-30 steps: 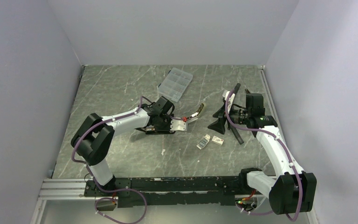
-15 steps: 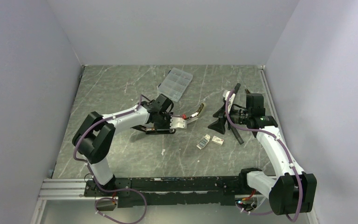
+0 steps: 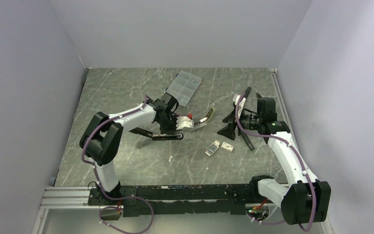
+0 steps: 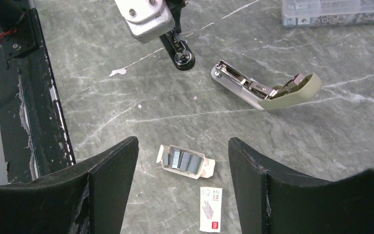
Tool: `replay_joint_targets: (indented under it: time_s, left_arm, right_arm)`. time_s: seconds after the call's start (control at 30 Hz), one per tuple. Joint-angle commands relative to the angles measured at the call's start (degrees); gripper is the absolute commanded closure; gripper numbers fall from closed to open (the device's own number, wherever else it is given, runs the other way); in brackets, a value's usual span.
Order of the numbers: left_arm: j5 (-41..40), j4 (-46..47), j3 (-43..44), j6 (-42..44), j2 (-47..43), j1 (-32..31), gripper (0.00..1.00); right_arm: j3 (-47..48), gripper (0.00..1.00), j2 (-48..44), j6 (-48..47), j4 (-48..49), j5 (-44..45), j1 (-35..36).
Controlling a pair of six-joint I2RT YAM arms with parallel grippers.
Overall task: Load the staples into the stapler
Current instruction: Pick up the stapler.
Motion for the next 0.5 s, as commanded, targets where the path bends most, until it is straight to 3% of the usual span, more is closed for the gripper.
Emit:
replay_joint_targets:
  time_s: [0.0, 0.3, 0.47]
  left_arm:
    - [0.99, -1.01, -0.38, -0.38, 1.04, 0.13, 0.83]
    - [1.22, -2.73, 1.15, -0.36, 1.63, 0.35, 0.97]
    - [0.70, -2.73, 1.39, -0.34, -0.03, 0.37, 0.97]
  right_arm:
    - [0.83, 0.28, -0.57, -1.80, -0.53, -1.43, -0.25]
    - [0.74, 0.28, -0.72, -1.75, -0.42, -1.34, -0.21]
    - [0.71, 0.28, -0.64, -1.79, -0.49, -1.35, -0.22]
